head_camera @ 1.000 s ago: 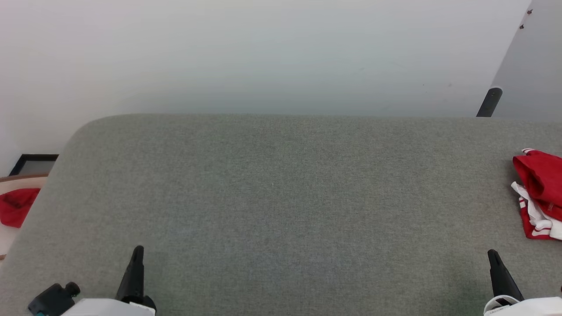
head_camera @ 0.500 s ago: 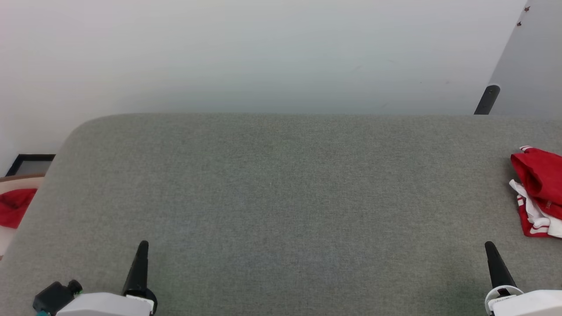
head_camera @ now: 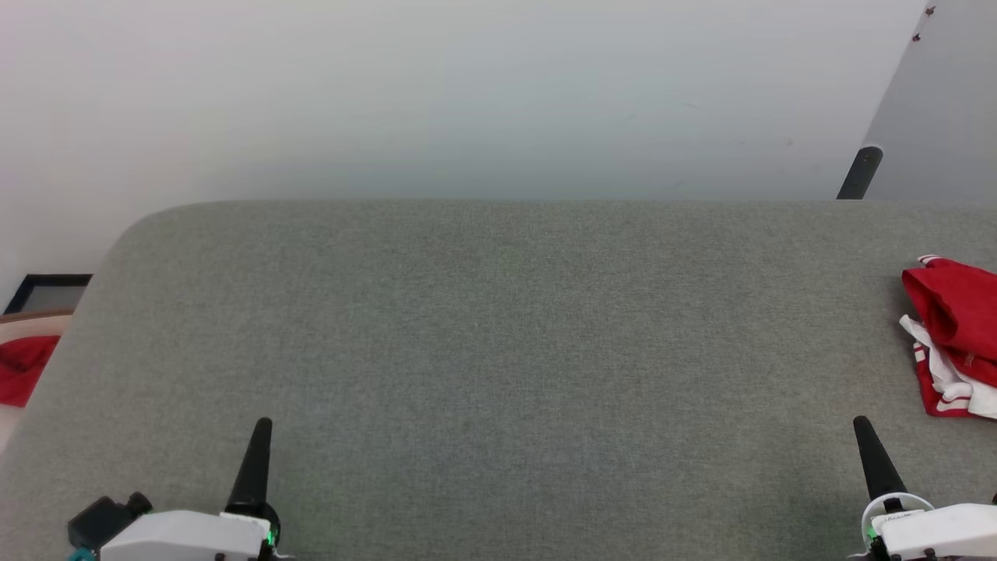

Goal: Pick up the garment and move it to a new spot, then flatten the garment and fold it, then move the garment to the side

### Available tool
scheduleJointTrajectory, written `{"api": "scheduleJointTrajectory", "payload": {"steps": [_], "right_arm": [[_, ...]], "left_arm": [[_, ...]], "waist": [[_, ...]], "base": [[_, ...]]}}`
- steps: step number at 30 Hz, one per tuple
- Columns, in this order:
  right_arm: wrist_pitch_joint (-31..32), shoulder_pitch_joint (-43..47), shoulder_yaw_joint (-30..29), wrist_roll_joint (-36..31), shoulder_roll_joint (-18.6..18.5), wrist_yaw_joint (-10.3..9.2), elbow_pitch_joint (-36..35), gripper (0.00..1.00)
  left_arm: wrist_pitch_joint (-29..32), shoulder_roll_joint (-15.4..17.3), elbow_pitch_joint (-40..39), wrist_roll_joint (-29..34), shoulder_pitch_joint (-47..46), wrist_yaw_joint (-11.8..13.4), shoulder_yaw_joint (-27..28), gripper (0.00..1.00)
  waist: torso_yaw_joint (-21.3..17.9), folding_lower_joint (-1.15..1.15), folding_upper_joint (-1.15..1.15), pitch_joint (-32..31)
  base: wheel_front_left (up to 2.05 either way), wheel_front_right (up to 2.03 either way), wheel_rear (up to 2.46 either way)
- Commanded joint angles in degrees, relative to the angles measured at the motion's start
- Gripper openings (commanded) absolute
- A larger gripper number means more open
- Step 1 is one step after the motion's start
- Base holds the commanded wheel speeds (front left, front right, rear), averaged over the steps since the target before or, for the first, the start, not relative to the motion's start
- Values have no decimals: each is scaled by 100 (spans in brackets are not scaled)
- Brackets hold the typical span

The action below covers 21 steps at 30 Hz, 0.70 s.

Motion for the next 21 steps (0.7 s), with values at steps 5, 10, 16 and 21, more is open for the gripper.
{"api": "scheduleJointTrajectory", "payload": {"steps": [5, 10, 16, 21], "right_arm": [[82, -169, -45, 387, 26, -1, -34, 0], [138, -194, -56, 638, 57, -2, -30, 0], [204, -243, -67, 936, 89, -1, -24, 0], [260, -274, -75, 1168, 117, -2, -20, 0]], "left_arm": [[98, -38, -24, -308, -154, 0, 57, 0], [170, -86, -12, -522, -180, 0, 80, 0], [242, -138, 1, -753, -225, 0, 105, 0], [311, -178, 12, -938, -259, 0, 123, 0]], "waist": [[-17, 0, 0, 12], [-33, 0, 0, 23], [-51, 0, 0, 35], [-66, 0, 0, 45]], "base": [[0, 0, 0], [0, 0, 0], [0, 0, 0], [0, 0, 0]]}}
